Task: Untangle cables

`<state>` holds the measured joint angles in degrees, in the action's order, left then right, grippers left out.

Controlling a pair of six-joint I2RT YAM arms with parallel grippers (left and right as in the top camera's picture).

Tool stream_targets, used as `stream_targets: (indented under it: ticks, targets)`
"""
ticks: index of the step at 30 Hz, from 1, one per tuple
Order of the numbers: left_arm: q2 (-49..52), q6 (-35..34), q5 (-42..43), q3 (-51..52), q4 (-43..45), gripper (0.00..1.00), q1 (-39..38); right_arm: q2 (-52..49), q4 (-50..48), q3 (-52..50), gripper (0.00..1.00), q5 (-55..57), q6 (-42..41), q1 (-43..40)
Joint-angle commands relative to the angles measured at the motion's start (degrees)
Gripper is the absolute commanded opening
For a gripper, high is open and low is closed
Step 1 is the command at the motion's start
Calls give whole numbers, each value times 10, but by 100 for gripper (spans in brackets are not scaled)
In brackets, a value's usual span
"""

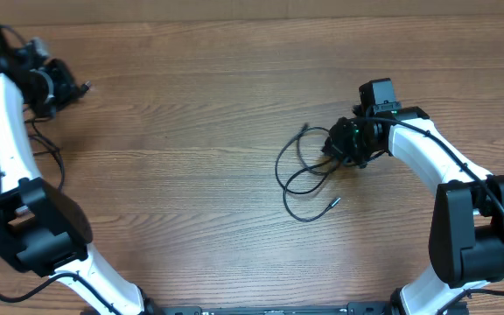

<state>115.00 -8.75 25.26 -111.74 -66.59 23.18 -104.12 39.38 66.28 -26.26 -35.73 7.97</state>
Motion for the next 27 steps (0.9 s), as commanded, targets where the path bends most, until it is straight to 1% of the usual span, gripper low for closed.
stream_targets:
  ticks: [1,2,4,6,7,9,12,15,17,20,22,24,27]
  targets:
    - [0,51,76,-1,-18,18,-49,-4,-16,-3,26,-106,71,2]
    - [0,57,76,-1,-24,22,-63,-4,-18,-3,46,-102,71,2]
    - [0,63,71,-1,-34,35,-91,-4,-25,-3,73,-93,71,2]
    - [0,71,61,-1,-42,47,-122,-4,-37,-3,91,-92,77,2]
    - [0,71,52,-1,-45,51,-138,-4,-40,-2,100,-92,78,0]
    - [0,71,30,-1,-50,57,-173,-4,-31,9,100,-90,93,-5]
    - [0,71,-9,-1,-56,62,-222,-3,25,37,100,-24,92,-14]
    - [0,71,-40,-1,-57,64,-275,-3,111,80,100,59,93,-22]
    - [0,71,-54,-1,-54,65,-317,-3,158,110,100,65,110,-26]
    - [0,71,-79,-1,-51,65,-361,-3,196,132,100,65,116,-30]
    - [0,71,-99,0,-52,64,-387,-3,215,141,100,66,116,-39]
    - [0,71,-111,0,-54,60,-410,-3,224,143,100,68,111,-55]
    - [1,71,-111,0,-54,49,-443,-4,236,143,100,105,71,-91]
